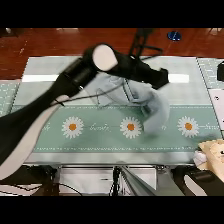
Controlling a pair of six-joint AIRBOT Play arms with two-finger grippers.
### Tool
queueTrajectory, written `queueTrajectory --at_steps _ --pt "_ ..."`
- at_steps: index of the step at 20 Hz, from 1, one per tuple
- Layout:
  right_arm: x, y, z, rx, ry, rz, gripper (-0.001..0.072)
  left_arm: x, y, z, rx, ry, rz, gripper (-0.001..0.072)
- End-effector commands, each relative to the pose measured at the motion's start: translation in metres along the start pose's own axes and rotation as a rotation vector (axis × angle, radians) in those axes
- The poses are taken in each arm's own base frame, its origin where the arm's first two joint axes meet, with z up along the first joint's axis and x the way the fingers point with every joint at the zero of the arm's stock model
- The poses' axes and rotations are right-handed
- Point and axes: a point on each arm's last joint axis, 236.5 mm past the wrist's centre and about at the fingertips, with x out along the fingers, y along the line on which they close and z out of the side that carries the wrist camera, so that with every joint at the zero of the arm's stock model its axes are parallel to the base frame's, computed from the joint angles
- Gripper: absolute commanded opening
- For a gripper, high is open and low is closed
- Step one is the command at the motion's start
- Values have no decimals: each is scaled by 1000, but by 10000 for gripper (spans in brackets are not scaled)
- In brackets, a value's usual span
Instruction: Fold the shirts.
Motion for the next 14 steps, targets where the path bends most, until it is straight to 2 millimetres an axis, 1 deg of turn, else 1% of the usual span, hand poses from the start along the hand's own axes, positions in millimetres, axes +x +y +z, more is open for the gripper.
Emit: queueTrajectory --at_steps 1,2,3,4,5,6,7,8,9,11,12,13,14 --pt "22 4 -3 -21 51 0 313 -65 62 8 -40 37 108 614" --pt "31 6 -5 -26 73 3 313 -96 89 5 -69 68 157 614" --pt "41 8 -7 -32 100 7 314 -124 115 -10 -114 132 197 614" --pt "52 11 -10 -39 127 11 314 -144 134 -31 -171 208 213 614" --pt "64 14 -14 -45 158 15 314 -162 151 -56 -241 293 220 615" --pt "76 18 -18 -52 189 20 353 -174 167 -79 -312 349 227 615" --pt "87 20 -22 -59 218 24 419 -180 181 -95 -373 372 235 616" --pt "98 23 -26 -66 245 28 434 -183 196 -110 -430 380 244 615" --pt "108 26 -30 -72 272 31 434 -183 209 -121 -484 372 247 616" --pt "124 31 -38 -83 318 38 434 -176 227 -139 -546 342 229 618" --pt "131 32 -42 -91 335 39 434 -173 236 -151 -579 330 224 661" --pt "136 33 -45 -99 350 38 434 -170 244 -163 -618 322 224 720" --pt "140 34 -47 -105 360 40 434 -169 251 -175 -649 314 222 720"
